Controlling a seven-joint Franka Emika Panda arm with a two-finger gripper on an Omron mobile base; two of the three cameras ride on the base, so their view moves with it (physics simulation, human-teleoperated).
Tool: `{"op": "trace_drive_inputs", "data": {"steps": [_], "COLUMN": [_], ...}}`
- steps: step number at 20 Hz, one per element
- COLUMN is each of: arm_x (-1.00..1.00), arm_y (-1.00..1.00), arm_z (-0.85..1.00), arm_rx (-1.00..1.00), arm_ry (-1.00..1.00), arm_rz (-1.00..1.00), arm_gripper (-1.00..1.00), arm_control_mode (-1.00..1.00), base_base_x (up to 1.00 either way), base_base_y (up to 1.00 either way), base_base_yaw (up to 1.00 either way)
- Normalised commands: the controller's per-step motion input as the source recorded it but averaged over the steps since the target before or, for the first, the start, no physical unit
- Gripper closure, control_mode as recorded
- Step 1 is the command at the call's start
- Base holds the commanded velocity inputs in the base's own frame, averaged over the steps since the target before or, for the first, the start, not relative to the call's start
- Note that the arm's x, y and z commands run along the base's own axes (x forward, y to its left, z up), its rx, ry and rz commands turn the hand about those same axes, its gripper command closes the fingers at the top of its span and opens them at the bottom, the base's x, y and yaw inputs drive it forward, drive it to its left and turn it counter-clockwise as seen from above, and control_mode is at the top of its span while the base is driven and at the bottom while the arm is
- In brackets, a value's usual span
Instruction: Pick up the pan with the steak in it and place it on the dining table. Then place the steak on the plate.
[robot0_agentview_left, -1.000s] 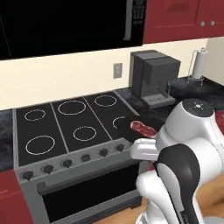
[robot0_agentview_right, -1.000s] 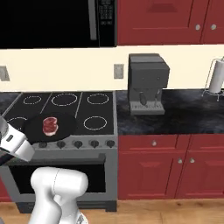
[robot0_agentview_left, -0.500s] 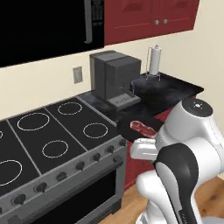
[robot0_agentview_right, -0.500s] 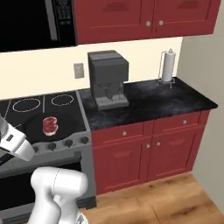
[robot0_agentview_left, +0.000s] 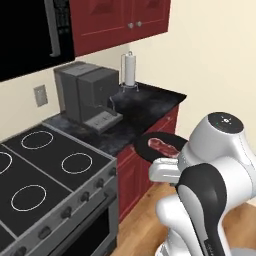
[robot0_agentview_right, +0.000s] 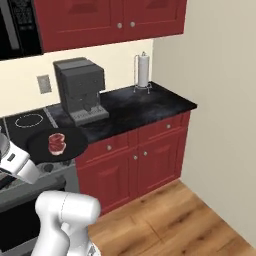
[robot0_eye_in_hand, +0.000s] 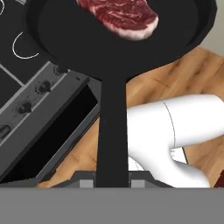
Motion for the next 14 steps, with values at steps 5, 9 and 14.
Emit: {"op": "trace_drive_inputs", "data": {"steps": [5,9,14], "arm_x": [0.0,0.0,0.0], "arm_y": [0.0,0.0,0.0], "arm_z": [0.0,0.0,0.0], "arm_rx": [0.0,0.0,0.0], "arm_ry": [0.0,0.0,0.0], "arm_rz": [0.0,0.0,0.0], "arm_gripper": [1.0,1.0,1.0], "arm_control_mode": [1.0,1.0,1.0], "base_base_x": [0.0,0.0,0.0], "base_base_y": [0.0,0.0,0.0], "base_base_yaw": [-0.5,-0.5,-0.5]}}
